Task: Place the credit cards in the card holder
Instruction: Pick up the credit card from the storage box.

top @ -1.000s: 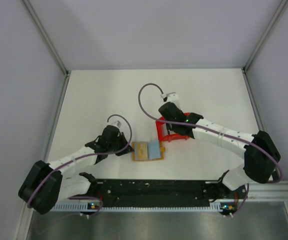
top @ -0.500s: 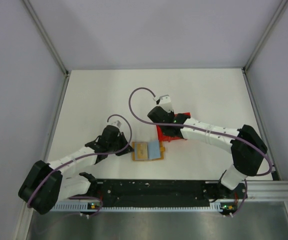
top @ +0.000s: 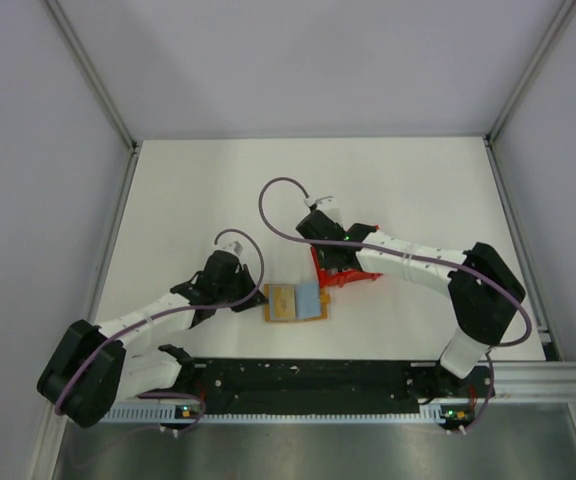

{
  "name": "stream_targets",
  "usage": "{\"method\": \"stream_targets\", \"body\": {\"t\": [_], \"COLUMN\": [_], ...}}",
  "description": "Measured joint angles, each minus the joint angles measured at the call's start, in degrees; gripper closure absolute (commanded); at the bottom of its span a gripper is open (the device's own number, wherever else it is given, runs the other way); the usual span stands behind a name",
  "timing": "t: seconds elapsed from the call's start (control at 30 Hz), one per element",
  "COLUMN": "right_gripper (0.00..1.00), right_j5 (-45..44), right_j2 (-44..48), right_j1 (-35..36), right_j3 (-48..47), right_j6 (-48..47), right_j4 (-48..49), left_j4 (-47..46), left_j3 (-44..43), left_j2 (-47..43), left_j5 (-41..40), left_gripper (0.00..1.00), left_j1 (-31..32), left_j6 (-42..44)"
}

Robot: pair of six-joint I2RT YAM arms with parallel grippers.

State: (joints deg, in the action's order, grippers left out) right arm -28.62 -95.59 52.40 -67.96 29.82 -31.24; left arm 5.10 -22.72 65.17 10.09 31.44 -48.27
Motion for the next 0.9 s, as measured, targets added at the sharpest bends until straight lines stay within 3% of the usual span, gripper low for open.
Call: {"method": "stream_targets", "body": {"t": [0.1, 0.17, 0.27, 0.63, 0.9], "right_gripper": [0.81, 0.62, 0.56, 0.48, 0.46], "right_j5": [4.81, 6.27, 6.91, 13.33, 25.31], "right_j2": [-0.94, -0.79, 0.09, 3.21, 0.35], "right_j1": [-3.19, -5.46, -7.82, -15.52, -18.47], "right_j3": [0.07, 0.5, 1.64, 4.2, 5.44], "right_j6": [-0.04, -0.35, -1.29, -3.8, -4.33], "right_j4": [0.07, 0.61, 1.25, 2.93, 5.25], "left_j4": [0.02, 0.02, 0.02, 0.09, 0.09], "left_j3": [0.0, 0.0, 0.0, 0.0, -0.04], "left_j2": [0.0, 0.0, 0.0, 0.0, 0.04], "left_j5": [0.0, 0.0, 0.0, -0.02, -0.04], "left_gripper": [1.0, 1.0, 1.0, 1.0, 1.0], "left_j1": [0.0, 0.0, 0.0, 0.0, 0.0], "left_j6": [0.0, 0.0, 0.02, 0.07, 0.26]}}
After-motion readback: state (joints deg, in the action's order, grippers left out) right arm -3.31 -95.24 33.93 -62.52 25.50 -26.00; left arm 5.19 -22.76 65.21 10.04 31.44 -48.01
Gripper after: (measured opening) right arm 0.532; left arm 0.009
